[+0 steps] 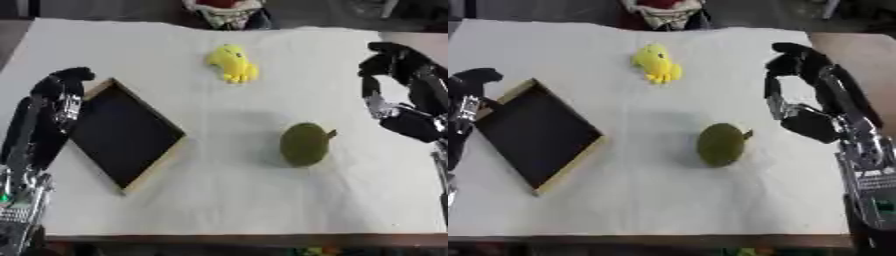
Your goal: Pick up objects on the table and place them in the box.
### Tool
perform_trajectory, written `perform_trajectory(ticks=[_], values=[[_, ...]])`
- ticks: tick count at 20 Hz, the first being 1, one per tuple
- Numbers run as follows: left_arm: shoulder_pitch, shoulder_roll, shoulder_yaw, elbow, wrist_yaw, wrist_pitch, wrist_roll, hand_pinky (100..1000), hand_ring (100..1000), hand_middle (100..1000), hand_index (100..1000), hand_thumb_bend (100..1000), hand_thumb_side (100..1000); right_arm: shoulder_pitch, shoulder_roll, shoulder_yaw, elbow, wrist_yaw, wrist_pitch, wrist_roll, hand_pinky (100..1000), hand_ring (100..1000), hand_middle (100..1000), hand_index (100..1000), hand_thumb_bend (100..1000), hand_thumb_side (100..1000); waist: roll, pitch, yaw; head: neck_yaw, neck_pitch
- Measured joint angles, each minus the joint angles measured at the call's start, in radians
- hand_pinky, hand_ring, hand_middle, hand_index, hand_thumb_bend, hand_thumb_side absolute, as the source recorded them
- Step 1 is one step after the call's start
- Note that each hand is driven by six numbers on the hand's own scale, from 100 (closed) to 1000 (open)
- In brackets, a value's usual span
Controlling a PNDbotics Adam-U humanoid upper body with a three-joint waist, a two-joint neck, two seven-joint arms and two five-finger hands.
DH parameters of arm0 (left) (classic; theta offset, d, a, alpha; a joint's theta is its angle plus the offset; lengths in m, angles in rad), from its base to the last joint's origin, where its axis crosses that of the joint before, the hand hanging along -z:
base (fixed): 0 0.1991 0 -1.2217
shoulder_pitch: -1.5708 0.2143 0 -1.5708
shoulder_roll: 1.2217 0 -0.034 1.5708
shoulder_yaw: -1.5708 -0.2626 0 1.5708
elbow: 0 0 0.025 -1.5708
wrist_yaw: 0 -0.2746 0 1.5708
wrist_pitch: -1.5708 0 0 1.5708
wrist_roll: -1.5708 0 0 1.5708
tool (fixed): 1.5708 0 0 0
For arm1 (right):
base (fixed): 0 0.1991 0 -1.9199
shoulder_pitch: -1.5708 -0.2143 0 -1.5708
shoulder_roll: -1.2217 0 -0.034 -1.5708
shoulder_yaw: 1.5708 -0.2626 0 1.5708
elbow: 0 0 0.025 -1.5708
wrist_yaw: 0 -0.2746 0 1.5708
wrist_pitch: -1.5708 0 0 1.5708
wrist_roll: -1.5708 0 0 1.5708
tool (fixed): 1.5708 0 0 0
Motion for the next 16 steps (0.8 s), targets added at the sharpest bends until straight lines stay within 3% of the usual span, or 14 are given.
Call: perform_trajectory(ticks=[8, 16], values=[[0.004, 0.000, -0.002, 0.003, 0.000, -0.001, -0.002, 525, 873, 697, 787, 100, 726, -0.113, -0.114, 0.091, 0.105, 0.017, -0.037, 0.049, 795, 724, 705, 896, 100, 222, -0.003, -0.005, 0.008, -0.004, 0.000], [0.005, 0.001, -0.006, 0.006, 0.000, 0.000, -0.007, 526, 873, 697, 787, 100, 725, -0.213, -0.198, 0.211, 0.217, 0.018, -0.053, 0.115, 809, 743, 737, 905, 100, 381, -0.009, -0.006, 0.014, -0.005, 0.000]])
